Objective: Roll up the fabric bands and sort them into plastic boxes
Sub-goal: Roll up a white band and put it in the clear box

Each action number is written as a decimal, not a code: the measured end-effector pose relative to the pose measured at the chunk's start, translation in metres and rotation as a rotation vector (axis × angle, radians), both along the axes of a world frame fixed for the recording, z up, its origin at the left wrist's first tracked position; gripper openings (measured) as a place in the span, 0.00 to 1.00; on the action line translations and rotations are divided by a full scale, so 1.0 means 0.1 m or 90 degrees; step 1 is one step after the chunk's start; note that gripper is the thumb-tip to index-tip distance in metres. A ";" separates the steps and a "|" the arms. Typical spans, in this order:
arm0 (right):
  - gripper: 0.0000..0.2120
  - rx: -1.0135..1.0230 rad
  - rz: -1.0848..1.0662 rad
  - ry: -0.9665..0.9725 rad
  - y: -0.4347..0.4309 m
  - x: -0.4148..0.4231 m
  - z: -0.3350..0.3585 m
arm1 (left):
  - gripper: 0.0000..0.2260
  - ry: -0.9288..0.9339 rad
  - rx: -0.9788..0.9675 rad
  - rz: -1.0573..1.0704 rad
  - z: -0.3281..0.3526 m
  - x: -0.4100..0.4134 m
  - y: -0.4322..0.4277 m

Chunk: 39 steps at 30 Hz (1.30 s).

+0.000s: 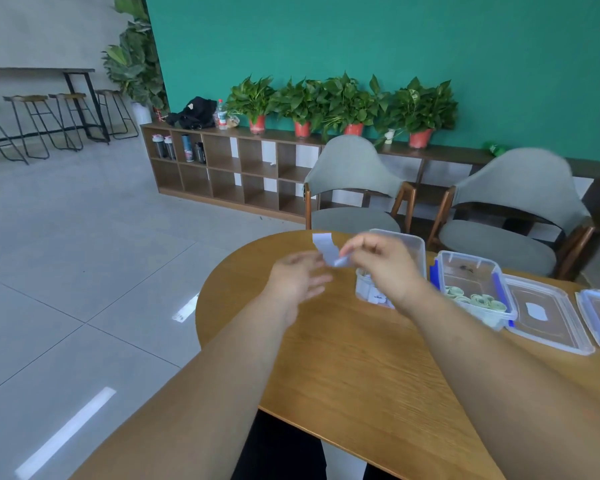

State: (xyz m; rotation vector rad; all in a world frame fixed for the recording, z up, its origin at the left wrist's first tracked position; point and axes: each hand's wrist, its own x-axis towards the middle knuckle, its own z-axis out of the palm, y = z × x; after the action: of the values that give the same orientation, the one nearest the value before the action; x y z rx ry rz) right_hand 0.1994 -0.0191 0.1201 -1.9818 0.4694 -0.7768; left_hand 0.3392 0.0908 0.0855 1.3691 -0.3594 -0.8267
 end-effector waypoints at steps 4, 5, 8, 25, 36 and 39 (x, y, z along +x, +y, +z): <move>0.09 -0.003 0.070 0.267 0.23 -0.25 -0.93 | 0.05 -0.006 0.193 -0.004 -0.65 -0.26 0.15; 0.10 0.005 0.078 0.291 0.28 -0.30 -1.08 | 0.05 -0.019 0.210 0.011 -0.75 -0.28 0.18; 0.12 0.035 0.060 0.256 0.33 -0.33 -1.24 | 0.07 -0.052 0.209 0.050 -0.90 -0.27 0.17; 0.13 0.111 -0.081 0.297 0.18 0.02 -1.46 | 0.25 -0.557 0.444 -0.245 -0.87 -0.22 0.36; 0.27 -0.315 0.070 0.389 0.20 0.12 -1.28 | 0.28 -0.601 0.430 -0.344 -0.89 -0.16 0.57; 0.28 -0.348 0.188 0.440 0.21 0.22 -1.25 | 0.28 -0.545 0.406 -0.353 -0.84 -0.04 0.64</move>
State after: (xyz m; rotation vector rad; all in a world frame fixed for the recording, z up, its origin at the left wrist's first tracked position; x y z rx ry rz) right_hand 0.2215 0.0018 -0.0054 -2.7521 0.3574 0.0059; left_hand 0.3347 0.1546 0.0018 2.2539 -1.2612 -0.7863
